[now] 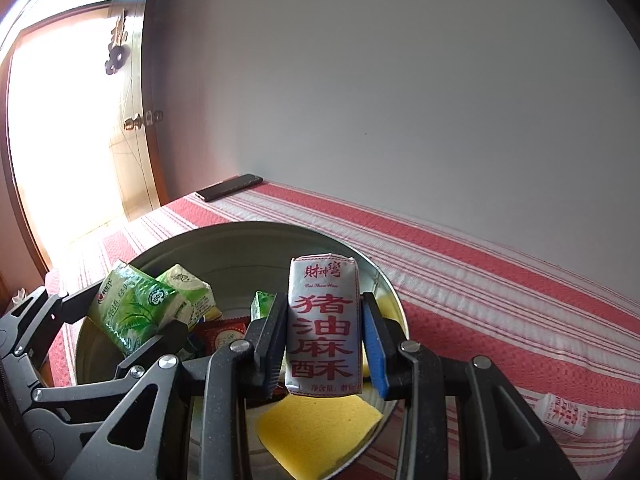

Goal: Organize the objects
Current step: 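Open both grippers to drop the green tea pack and pastry pack into the tin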

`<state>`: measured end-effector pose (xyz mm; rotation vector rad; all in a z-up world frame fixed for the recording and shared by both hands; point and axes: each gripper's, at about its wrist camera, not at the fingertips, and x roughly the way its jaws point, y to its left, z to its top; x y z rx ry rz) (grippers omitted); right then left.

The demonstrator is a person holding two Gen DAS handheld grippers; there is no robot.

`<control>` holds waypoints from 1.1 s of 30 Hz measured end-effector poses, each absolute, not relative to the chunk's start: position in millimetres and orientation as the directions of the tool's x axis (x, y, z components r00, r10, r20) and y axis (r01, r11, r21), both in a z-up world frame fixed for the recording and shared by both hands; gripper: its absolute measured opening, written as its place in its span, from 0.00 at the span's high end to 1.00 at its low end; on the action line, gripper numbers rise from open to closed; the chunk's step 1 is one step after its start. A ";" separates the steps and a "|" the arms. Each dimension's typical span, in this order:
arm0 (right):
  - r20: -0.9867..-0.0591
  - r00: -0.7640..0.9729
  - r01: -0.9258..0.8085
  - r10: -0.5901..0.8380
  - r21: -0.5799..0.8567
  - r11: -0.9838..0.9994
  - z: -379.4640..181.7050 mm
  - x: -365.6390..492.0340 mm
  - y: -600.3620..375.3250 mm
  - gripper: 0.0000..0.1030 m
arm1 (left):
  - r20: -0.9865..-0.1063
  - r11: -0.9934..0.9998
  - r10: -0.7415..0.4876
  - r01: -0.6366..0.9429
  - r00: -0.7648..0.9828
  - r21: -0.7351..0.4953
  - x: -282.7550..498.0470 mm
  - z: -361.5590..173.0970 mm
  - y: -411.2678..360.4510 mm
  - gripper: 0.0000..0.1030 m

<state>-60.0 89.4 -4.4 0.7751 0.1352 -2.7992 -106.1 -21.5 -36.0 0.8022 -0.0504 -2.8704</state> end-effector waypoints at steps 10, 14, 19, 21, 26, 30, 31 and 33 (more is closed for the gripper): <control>-0.548 -0.814 0.250 -0.191 -0.033 -0.968 -12.0 -70.9 84.0 0.63 | -0.537 -0.989 -0.149 0.113 -0.830 0.100 -111.7 -42.8 -15.1 0.29; -0.564 -0.805 0.252 -0.187 -0.040 -0.967 -15.1 -72.9 81.4 0.63 | -0.542 -0.983 -0.175 0.116 -0.822 0.142 -112.9 -44.3 -11.6 0.28; -0.575 -0.795 0.264 -0.193 -0.042 -0.964 -17.6 -76.8 78.5 0.63 | -0.566 -0.986 -0.163 0.106 -0.808 0.133 -114.4 -46.8 -12.6 0.26; -0.577 -0.793 0.267 -0.194 -0.043 -0.963 -17.9 -77.5 77.3 0.63 | -0.575 -0.987 -0.154 0.102 -0.804 0.122 -115.0 -47.7 -13.8 0.26; -0.592 -0.778 0.288 -0.210 -0.039 -0.957 -19.2 -80.6 73.5 0.63 | -0.580 -0.988 -0.149 0.103 -0.801 0.112 -114.8 -47.7 -14.6 0.09; -0.568 -0.797 0.284 -0.206 -0.051 -0.957 -17.0 -76.8 73.7 0.48 | -0.570 -0.988 -0.152 0.107 -0.807 0.112 -112.1 -45.3 -13.5 0.00; -0.560 -0.801 0.283 -0.211 -0.045 -0.958 -15.2 -75.6 75.0 0.45 | -0.572 -0.988 -0.151 0.107 -0.806 0.110 -111.9 -45.4 -13.9 0.00; -0.541 -0.812 0.281 -0.219 -0.033 -0.959 -11.0 -72.2 78.3 0.43 | -0.579 -0.989 -0.149 0.109 -0.802 0.103 -112.1 -45.7 -15.7 0.00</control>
